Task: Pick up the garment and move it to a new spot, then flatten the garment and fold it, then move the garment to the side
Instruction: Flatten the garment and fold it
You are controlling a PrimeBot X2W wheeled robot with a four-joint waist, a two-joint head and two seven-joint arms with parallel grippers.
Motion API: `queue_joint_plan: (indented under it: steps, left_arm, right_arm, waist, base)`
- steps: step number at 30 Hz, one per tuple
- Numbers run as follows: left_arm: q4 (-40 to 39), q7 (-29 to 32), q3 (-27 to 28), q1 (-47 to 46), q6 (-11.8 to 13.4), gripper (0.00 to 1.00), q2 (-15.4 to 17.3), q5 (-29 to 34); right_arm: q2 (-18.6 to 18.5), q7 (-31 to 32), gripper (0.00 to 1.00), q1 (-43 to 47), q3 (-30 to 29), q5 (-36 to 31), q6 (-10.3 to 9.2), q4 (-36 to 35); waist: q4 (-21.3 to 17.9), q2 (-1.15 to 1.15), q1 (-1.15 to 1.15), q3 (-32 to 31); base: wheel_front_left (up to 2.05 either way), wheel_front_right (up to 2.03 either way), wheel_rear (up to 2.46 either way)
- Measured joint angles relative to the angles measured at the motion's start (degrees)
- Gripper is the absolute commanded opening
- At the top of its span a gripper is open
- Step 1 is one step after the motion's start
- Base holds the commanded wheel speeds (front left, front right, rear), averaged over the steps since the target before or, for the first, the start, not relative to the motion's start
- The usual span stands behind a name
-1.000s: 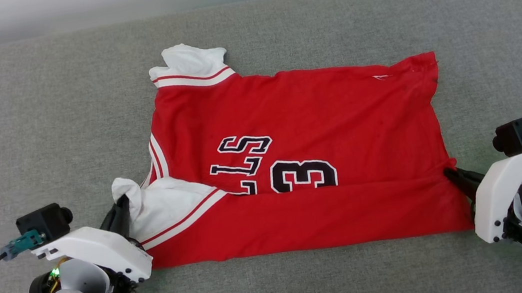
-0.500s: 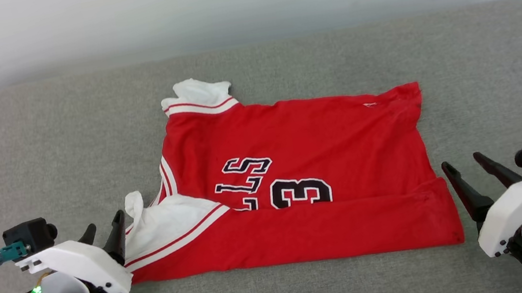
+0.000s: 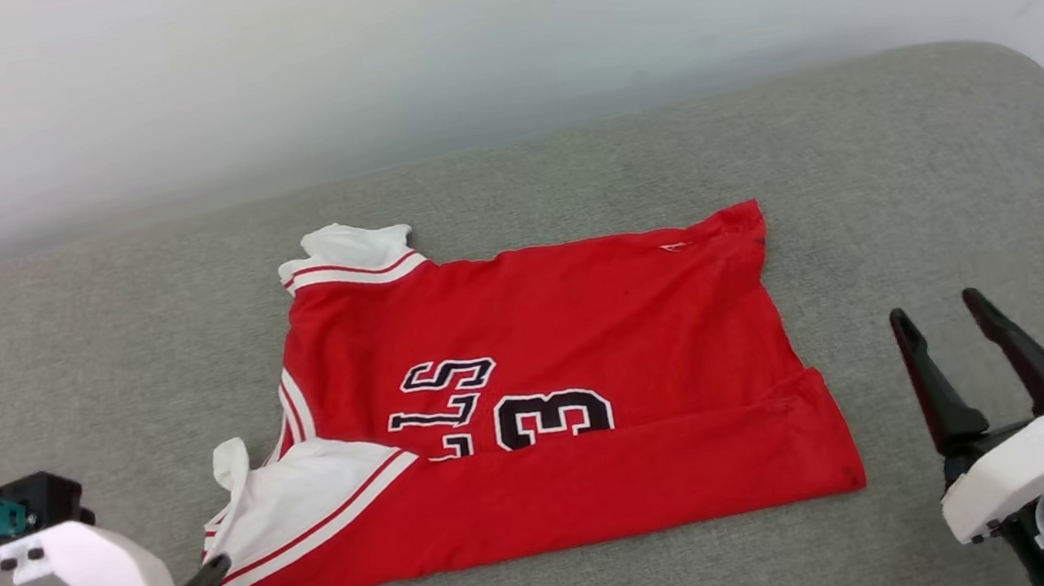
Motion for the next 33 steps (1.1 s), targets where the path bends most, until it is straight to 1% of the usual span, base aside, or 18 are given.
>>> queue_joint_plan:
  steps: [3,6,10,15,16,17,18,19,23,26,29,33]
  left_arm:
    - [-1.53,3.26,-0.08,1.80,2.70,1.00,1.68,-0.86]
    - [-1.65,4.24,0.00,3.01,4.46,1.00,1.93,-1.32]
    - [-0.48,4.24,0.78,2.63,4.85,1.00,1.37,-2.31]
    - [1.89,5.44,0.71,0.15,4.39,1.00,0.65,-2.82]
    - [2.18,5.81,0.56,-0.03,4.33,0.87,0.52,-3.00]
    - [2.50,6.02,0.52,-0.29,4.25,0.43,0.32,-3.35]
    - [2.80,6.14,0.48,-0.49,4.09,0.32,0.08,-3.42]
    - [3.05,6.05,0.47,-0.70,3.79,0.00,-0.15,-3.56]
    - [4.63,4.68,0.30,-1.28,1.70,0.00,-2.63,-4.61]
    - [5.59,2.71,0.12,-1.54,-0.09,0.00,-3.74,-4.27]
    - [6.02,0.03,-0.36,-1.99,-1.32,0.00,-4.25,-2.56]
    - [4.83,-3.39,-0.90,-3.10,-1.67,0.00,-5.36,-0.05]
  right_arm:
    - [1.82,0.01,1.00,0.81,-0.10,-1.20,0.00,-2.57]
    - [3.11,0.31,1.00,1.01,-0.08,-1.42,0.00,-4.46]
    - [3.78,1.09,1.00,1.01,-0.24,-1.44,0.00,-5.19]
    - [3.98,1.60,1.00,0.32,-0.33,-0.87,0.00,-4.97]
    - [4.03,1.76,1.00,0.15,-0.36,-0.78,0.00,-4.83]
    - [4.04,1.82,1.00,0.03,-0.45,-0.45,0.00,-4.70]
    - [4.01,1.88,1.00,-0.09,-0.57,-0.25,0.00,-4.64]
    - [3.93,2.22,1.00,-0.19,-0.90,0.21,0.00,-4.50]
    - [3.19,3.77,1.00,-0.27,-1.80,2.13,0.00,-4.37]
    - [1.90,7.25,1.00,-0.27,-2.38,4.42,0.00,-4.33]
    - [-0.01,14.06,1.00,-0.32,-2.37,7.80,-0.01,-3.76]
    - [-2.86,26.91,1.00,-0.81,-2.26,12.36,0.00,-3.19]
  waist:
    - [-1.26,0.00,0.00,0.50]
    - [-2.34,0.00,0.00,1.81]
    - [-3.66,0.00,0.00,4.31]
    - [-5.11,0.00,0.00,7.44]
    - [-5.41,0.00,0.00,7.86]
    - [-5.70,0.00,0.00,8.20]
    - [-5.93,0.00,0.00,8.44]
    - [-6.08,0.00,0.00,8.62]
    - [-5.79,0.00,0.00,8.35]
    - [-5.05,0.00,0.00,7.80]
    - [-4.03,0.00,0.00,7.27]
    - [-2.25,0.00,0.01,6.76]
  base:
    - [0.00,0.00,0.00]
    - [0.00,0.00,0.00]
    - [0.00,0.00,0.00]
    - [0.00,0.00,0.00]
    - [0.00,0.00,0.00]
    - [0.00,0.00,0.00]
    - [0.00,0.00,0.00]
    - [0.00,0.00,0.00]
    - [0.00,0.00,0.00]
    - [0.00,0.00,0.00]
    - [0.00,0.00,0.00]
    - [0.00,0.00,0.00]
